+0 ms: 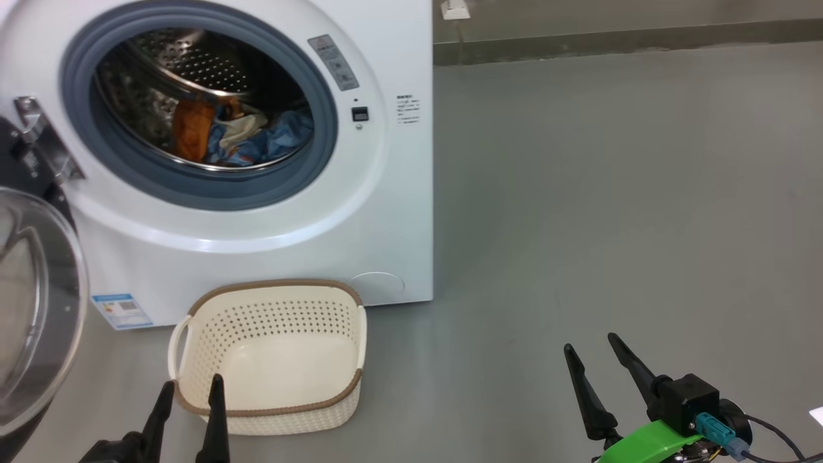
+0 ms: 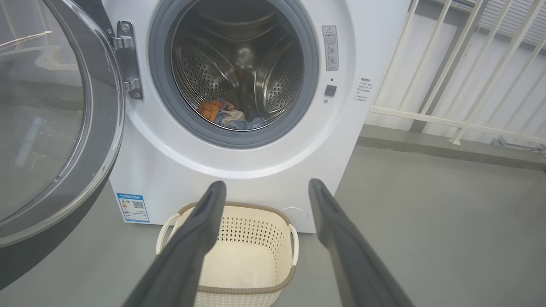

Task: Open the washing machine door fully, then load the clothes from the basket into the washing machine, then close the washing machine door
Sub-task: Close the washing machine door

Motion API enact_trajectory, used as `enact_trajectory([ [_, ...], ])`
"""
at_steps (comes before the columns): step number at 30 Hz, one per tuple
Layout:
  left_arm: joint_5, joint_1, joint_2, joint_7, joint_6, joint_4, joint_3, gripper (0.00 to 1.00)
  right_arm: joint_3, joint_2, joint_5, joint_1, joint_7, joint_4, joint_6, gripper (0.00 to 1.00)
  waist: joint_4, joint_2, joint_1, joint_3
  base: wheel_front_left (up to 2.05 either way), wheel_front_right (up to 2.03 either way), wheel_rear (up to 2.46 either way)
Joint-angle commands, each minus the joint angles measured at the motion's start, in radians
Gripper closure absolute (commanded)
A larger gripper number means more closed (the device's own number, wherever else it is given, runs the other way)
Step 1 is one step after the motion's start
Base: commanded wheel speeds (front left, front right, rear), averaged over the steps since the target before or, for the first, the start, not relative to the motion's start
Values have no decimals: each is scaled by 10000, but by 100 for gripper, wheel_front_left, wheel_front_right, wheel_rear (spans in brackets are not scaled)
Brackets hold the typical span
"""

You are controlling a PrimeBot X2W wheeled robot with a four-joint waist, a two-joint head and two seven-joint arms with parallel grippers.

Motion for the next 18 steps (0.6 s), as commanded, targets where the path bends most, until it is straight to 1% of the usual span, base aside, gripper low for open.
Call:
enact_trajectory([
  [1,128,-377,89,-53,-23,-190,360,0,315,-1,58,-160,-49,-220,27,0,232,0,0,6,0,0,0],
  [9,137,-280,127,-53,-23,-140,434,0,479,-1,213,-107,-49,-201,27,0,1375,0,0,-56,0,0,0],
  [18,239,-149,277,-53,-23,-159,584,0,777,-1,482,-84,-49,-215,27,0,3116,0,0,-219,0,0,0],
])
